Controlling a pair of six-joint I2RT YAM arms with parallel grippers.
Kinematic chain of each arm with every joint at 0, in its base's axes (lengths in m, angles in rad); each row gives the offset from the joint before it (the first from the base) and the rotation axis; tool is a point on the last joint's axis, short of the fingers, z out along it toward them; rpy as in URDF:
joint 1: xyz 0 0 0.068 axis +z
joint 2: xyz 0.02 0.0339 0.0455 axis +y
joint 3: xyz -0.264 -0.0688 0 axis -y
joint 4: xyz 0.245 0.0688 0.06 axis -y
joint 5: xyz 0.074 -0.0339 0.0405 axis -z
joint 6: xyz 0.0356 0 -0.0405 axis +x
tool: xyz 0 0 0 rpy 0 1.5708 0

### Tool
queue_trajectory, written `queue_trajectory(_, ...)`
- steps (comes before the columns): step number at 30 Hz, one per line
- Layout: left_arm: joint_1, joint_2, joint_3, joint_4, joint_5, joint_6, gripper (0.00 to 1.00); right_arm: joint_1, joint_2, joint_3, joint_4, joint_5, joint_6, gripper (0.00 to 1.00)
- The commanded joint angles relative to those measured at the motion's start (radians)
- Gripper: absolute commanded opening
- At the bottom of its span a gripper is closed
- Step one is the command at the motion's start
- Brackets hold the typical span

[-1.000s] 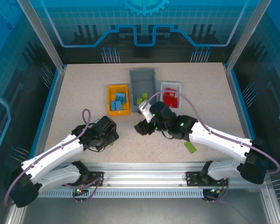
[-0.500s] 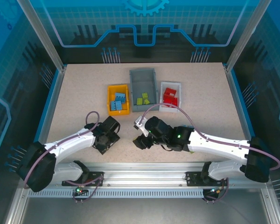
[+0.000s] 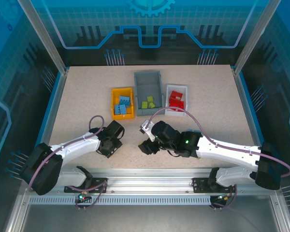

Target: Sort the legos into containers by color

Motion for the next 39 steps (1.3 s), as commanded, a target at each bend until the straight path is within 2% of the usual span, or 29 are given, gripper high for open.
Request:
queue_trajectory(1, 0.006, -0.033, -0.029, -0.032, -0.046, -0.017, 0.44, 0.014, -0.008, -0.012, 0.035, -0.01, 0.016, 0.61)
queue_trajectory(4, 0.003, -0.096, -0.045, -0.079, -0.062, -0.028, 0.36, 0.013, -0.006, -0.004, 0.035, -0.021, 0.008, 0.61)
queue_trajectory(8, 0.001, -0.229, -0.077, -0.152, -0.059, -0.036, 0.33, 0.008, -0.014, 0.003, 0.038, -0.032, 0.005, 0.61)
queue_trajectory(11, -0.002, -0.354, -0.061, -0.269, -0.074, -0.015, 0.31, -0.002, -0.037, 0.008, 0.042, -0.032, 0.012, 0.6)
queue_trajectory(13, -0.003, -0.426, -0.011, -0.332, -0.082, 0.043, 0.26, -0.015, -0.072, 0.004, 0.052, -0.017, 0.032, 0.59)
queue_trajectory(15, -0.003, -0.431, 0.077, -0.357, -0.08, 0.133, 0.23, -0.037, -0.118, -0.008, 0.072, 0.009, 0.063, 0.59)
queue_trajectory(19, -0.011, -0.247, 0.337, -0.321, -0.023, 0.366, 0.24, -0.136, -0.222, -0.045, 0.103, 0.058, 0.148, 0.59)
queue_trajectory(23, -0.04, -0.007, 0.608, -0.271, -0.007, 0.516, 0.24, -0.283, -0.272, -0.038, 0.087, 0.034, 0.234, 0.61)
queue_trajectory(25, -0.042, 0.121, 0.744, -0.233, 0.038, 0.568, 0.25, -0.341, -0.278, -0.024, 0.087, 0.011, 0.249, 0.61)
queue_trajectory(33, -0.027, 0.611, 1.203, -0.166, 0.158, 0.653, 0.29, -0.413, -0.274, 0.037, 0.069, -0.002, 0.268, 0.62)
queue_trajectory(39, 0.038, 0.849, 1.372, -0.089, 0.275, 0.63, 0.28, -0.42, -0.281, 0.032, 0.051, -0.01, 0.275, 0.62)
